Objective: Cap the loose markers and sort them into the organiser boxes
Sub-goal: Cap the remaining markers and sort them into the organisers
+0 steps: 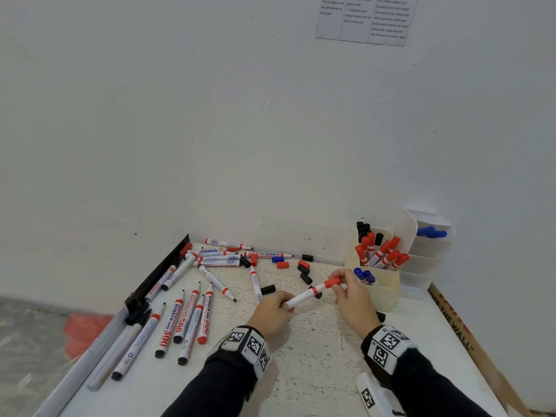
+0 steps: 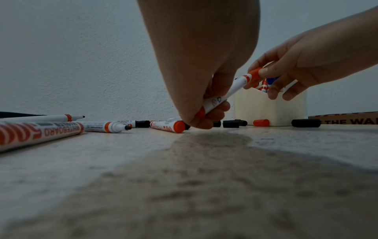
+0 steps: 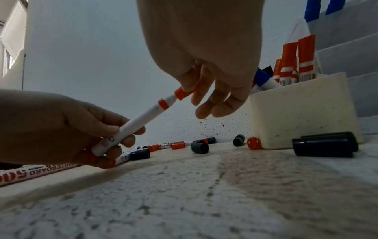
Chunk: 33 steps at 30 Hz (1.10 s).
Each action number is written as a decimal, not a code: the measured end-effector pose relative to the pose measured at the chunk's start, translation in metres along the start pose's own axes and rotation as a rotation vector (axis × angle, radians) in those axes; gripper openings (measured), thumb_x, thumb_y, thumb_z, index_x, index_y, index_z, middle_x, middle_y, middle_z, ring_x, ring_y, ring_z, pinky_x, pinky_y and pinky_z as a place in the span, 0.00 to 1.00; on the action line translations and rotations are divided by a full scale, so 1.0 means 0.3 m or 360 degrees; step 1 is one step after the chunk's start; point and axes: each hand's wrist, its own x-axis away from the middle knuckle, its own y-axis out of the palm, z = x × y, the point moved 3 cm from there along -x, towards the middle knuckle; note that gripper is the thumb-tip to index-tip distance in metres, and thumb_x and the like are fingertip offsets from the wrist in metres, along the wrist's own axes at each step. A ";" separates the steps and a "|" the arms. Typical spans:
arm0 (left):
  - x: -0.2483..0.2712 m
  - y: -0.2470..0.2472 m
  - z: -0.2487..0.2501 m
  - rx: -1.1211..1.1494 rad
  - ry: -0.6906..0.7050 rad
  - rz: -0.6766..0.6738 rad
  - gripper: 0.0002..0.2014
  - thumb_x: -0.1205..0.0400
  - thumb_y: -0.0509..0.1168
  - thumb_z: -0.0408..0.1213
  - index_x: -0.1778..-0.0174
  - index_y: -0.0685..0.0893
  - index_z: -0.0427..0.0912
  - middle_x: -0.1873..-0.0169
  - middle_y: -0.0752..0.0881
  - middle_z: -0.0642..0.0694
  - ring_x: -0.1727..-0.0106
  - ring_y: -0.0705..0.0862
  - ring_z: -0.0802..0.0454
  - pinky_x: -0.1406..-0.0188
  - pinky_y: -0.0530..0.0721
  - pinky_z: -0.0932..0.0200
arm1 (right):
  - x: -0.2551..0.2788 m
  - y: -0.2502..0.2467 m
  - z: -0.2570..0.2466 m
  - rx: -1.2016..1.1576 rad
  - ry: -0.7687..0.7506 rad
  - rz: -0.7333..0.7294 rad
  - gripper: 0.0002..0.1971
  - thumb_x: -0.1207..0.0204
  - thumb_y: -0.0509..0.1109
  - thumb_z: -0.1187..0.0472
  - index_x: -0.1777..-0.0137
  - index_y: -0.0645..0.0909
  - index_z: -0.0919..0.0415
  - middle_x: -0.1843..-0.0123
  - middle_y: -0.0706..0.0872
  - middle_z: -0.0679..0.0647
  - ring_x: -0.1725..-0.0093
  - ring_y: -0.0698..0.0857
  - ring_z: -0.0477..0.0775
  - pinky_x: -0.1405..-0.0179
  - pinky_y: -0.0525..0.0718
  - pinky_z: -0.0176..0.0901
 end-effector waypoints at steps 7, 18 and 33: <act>0.007 -0.009 0.007 -0.0024 0.0048 0.0003 0.12 0.16 0.56 0.35 0.41 0.81 0.40 0.58 0.79 0.50 0.65 0.73 0.62 0.66 0.70 0.70 | 0.009 0.011 -0.019 0.0062 0.0043 -0.0215 0.06 0.17 0.58 0.62 0.53 0.74 0.51 0.58 0.80 0.50 0.63 0.78 0.49 0.64 0.75 0.34; 0.047 -0.016 0.050 0.0277 0.0096 -0.0244 0.16 0.14 0.55 0.46 0.65 0.80 0.47 0.77 0.73 0.55 0.82 0.66 0.62 0.81 0.66 0.68 | 0.004 0.009 -0.143 0.0017 0.0091 -0.0317 0.20 0.15 0.52 0.53 0.71 0.66 0.51 0.80 0.71 0.44 0.78 0.71 0.39 0.75 0.67 0.29; 0.028 -0.021 0.001 -0.0581 0.0058 -0.0018 0.34 0.30 0.64 0.53 0.27 0.63 0.51 0.38 0.66 0.48 0.40 0.71 0.50 0.40 0.80 0.52 | -0.072 -0.083 -0.198 0.0179 -0.0243 -0.0030 0.19 0.17 0.55 0.49 0.66 0.73 0.58 0.75 0.68 0.49 0.78 0.65 0.45 0.79 0.65 0.32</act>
